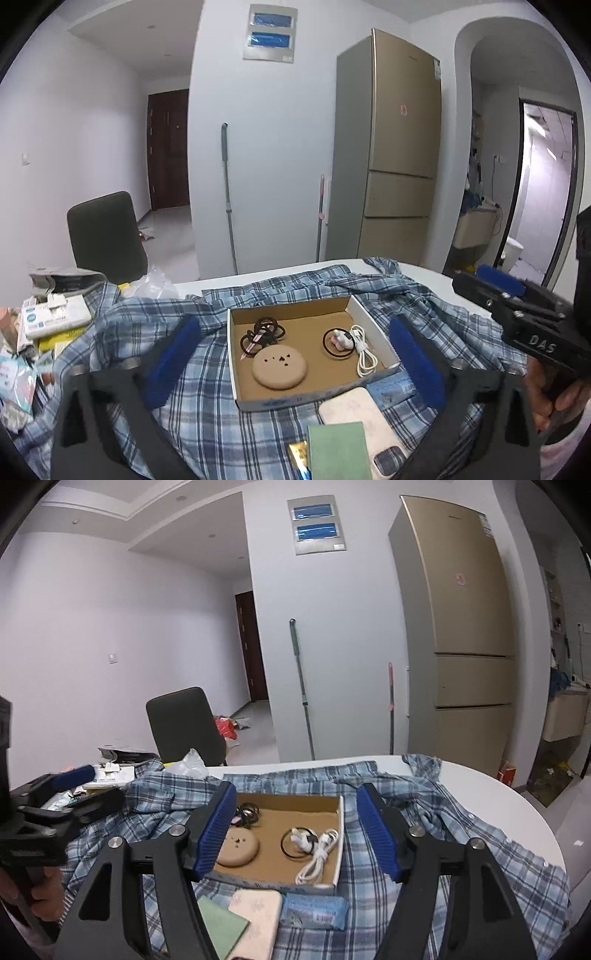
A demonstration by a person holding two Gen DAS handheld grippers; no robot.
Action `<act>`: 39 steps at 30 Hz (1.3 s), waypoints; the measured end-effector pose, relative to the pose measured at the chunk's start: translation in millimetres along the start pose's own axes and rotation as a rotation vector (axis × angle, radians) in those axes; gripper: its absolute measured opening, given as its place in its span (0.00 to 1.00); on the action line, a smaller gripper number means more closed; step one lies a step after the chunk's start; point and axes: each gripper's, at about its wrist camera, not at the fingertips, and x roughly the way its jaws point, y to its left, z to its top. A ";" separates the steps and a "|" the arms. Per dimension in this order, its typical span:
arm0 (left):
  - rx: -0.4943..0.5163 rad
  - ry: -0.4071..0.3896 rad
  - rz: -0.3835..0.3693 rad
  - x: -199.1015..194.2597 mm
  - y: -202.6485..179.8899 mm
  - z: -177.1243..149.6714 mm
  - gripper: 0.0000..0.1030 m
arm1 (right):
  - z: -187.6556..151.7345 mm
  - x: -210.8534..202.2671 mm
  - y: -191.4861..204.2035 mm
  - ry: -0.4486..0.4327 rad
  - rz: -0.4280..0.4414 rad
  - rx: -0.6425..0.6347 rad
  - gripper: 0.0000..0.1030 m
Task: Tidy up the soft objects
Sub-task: 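Move the left gripper to the green card and grasp it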
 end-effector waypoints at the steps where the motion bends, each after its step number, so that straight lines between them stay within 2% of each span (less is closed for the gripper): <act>1: -0.003 -0.009 0.006 -6.2 0.6 -3.4 1.00 | -4.0 -1.3 0.0 0.003 -0.010 -0.005 0.66; 5: -0.012 -0.004 0.028 -18.2 1.6 -18.7 1.00 | -24.7 -6.2 0.8 0.015 -0.066 -0.016 0.68; 8: -0.016 0.015 0.042 -23.0 0.8 -35.6 1.00 | -38.6 -9.6 1.3 0.034 -0.076 -0.015 0.68; 13: -0.007 0.093 0.036 -10.7 -4.6 -60.1 1.00 | -53.4 -9.4 2.0 0.066 -0.068 0.001 0.68; 17: -0.046 0.142 0.014 -1.1 -3.5 -74.5 1.00 | -66.8 -6.9 -1.5 0.098 -0.065 0.049 0.68; 23: -0.033 0.195 0.033 10.9 -5.4 -83.5 1.00 | -85.7 5.4 -6.4 0.147 -0.093 0.072 0.68; 28: -0.025 0.244 0.062 21.2 -5.3 -84.5 1.00 | -91.6 8.1 -8.5 0.151 -0.116 0.066 0.68; 32: 0.031 0.348 0.093 49.6 -14.5 -90.0 1.00 | -93.8 10.3 -8.9 0.147 -0.139 0.062 0.68; 39: 0.127 0.409 0.111 80.8 -43.0 -94.2 1.00 | -95.7 11.5 -16.5 0.146 -0.148 0.096 0.68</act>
